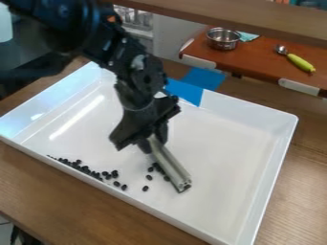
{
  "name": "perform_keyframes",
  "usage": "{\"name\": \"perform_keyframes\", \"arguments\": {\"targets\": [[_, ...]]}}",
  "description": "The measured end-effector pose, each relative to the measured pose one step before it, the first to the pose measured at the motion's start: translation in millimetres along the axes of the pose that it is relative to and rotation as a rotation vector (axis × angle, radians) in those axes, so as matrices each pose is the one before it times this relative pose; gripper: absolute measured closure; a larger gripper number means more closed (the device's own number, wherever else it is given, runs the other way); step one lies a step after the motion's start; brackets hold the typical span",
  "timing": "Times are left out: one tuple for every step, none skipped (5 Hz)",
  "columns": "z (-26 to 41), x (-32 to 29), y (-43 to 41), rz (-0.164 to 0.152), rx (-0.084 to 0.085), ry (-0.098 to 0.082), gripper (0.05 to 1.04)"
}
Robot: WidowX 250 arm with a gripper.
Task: Sweep into pile
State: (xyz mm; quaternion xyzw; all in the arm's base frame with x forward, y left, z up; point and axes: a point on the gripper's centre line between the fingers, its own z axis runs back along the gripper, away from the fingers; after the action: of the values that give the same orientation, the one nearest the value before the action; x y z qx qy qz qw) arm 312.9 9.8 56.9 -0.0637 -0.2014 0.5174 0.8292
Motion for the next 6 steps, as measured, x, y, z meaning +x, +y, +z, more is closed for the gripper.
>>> {"name": "perform_keyframes", "arguments": {"targets": [[2.31,6.12,16.73,-0.0372,0.0043,-0.0301,0.754],[2.66,4.88,17.66,-0.0221,-0.0015,-0.0265,0.754],[5.29,5.23,18.62,-0.0164,0.0016,-0.0179,0.754],[0.25,4.99,12.38,0.0072,0.0176,-0.0113,0.754],[0.17,4.91,1.74,-0.0075,0.0076,-0.0160,0.754],[5.66,4.52,-9.50,0.0721,0.0351,0.0126,0.754]]}}
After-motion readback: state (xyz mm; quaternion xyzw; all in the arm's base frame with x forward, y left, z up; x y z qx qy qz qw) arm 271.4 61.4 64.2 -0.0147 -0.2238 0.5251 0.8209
